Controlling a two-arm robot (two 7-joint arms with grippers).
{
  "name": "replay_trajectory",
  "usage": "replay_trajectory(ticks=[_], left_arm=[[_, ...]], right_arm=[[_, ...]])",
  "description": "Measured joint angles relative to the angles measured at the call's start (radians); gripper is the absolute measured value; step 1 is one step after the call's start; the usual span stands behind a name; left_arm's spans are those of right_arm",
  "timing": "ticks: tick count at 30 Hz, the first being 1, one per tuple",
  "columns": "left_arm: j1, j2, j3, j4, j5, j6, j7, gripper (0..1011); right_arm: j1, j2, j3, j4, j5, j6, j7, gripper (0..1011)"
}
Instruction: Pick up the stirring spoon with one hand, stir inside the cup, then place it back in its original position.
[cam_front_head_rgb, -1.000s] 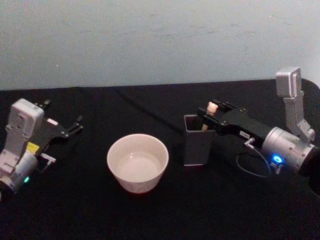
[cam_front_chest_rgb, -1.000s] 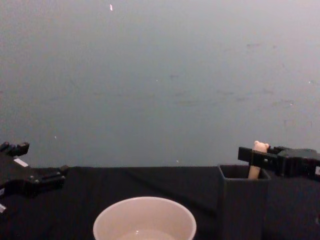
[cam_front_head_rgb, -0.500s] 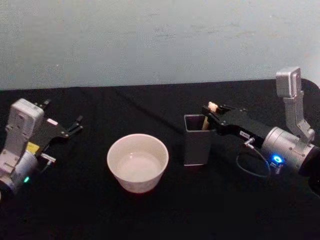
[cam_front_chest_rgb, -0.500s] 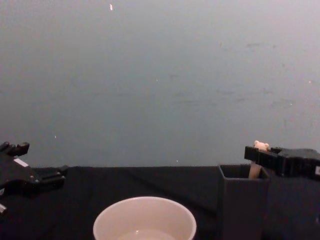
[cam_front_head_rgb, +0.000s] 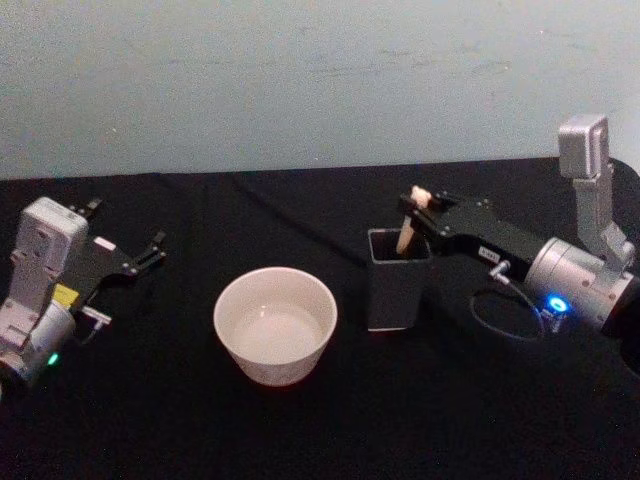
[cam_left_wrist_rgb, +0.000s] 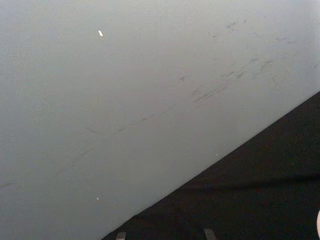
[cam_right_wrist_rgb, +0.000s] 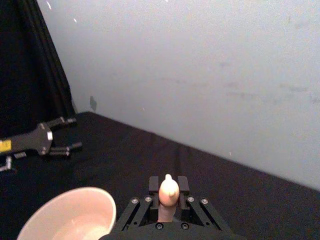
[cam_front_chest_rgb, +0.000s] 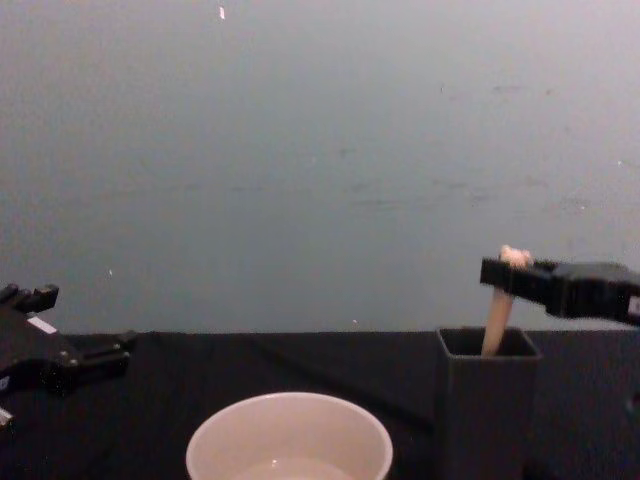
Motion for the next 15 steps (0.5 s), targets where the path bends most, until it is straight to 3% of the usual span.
replay_trajectory(ticks=[15], left_arm=[[0.000, 0.000, 0.000, 0.000, 0.000, 0.000, 0.000, 1001]], right_arm=[[0.017, 0.027, 0.048, -0.102, 0.034, -0.068, 0.012, 214]])
